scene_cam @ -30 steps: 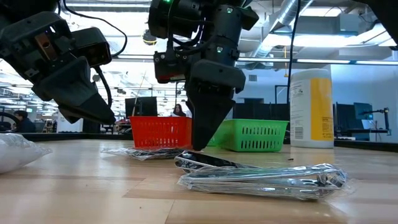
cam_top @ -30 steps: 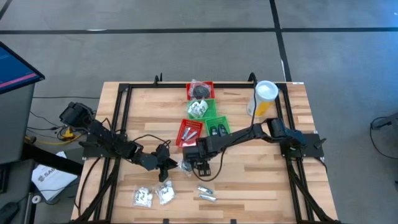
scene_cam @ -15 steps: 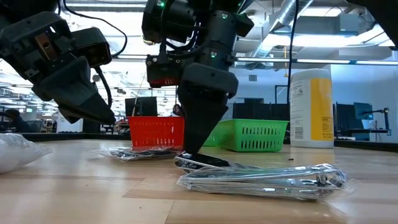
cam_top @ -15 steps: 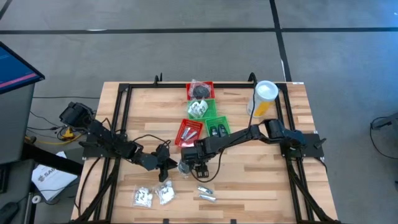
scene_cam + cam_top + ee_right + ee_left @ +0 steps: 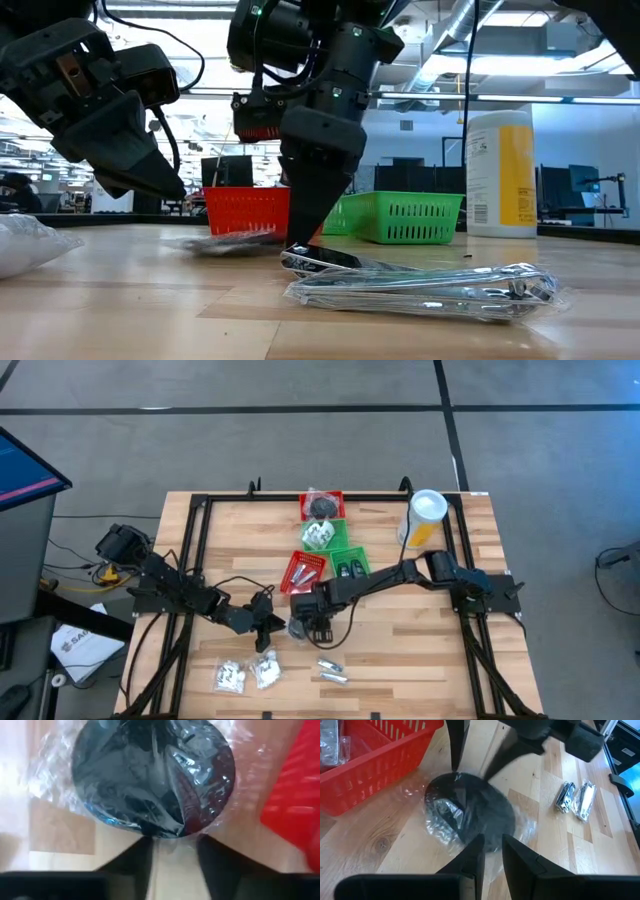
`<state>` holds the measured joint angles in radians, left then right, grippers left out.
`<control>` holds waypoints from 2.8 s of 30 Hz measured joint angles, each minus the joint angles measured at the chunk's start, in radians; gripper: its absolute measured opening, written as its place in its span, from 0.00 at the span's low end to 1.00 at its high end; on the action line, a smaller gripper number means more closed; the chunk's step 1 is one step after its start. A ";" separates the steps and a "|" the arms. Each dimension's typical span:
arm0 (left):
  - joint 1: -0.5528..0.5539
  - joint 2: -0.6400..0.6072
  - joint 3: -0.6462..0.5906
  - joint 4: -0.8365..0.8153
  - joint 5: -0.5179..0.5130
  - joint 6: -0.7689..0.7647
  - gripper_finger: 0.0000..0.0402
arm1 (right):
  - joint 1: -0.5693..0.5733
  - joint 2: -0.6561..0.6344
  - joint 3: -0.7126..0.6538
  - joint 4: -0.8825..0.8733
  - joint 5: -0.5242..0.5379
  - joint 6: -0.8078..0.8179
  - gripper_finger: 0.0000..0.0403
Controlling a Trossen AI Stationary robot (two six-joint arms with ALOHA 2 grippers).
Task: Pick & Place Travel size toiletries
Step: Put the black hairbrush into the top red bin
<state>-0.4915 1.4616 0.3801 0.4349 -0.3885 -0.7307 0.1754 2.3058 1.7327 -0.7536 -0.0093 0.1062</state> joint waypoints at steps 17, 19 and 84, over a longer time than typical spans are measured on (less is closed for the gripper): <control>0.000 0.000 0.000 0.000 0.000 0.000 0.14 | 0.037 0.007 0.170 -0.225 -0.030 -0.069 0.00; 0.000 0.000 0.000 0.000 0.000 0.000 0.14 | 0.044 0.003 0.218 -0.265 -0.028 -0.087 0.00; -0.001 0.000 0.000 -0.002 -0.001 0.001 0.14 | -0.667 -0.004 0.570 -0.543 -0.036 -0.247 0.00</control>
<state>-0.4923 1.4614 0.3801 0.4326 -0.3893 -0.7300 -0.4914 2.3016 2.3024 -1.2970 -0.0457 -0.1411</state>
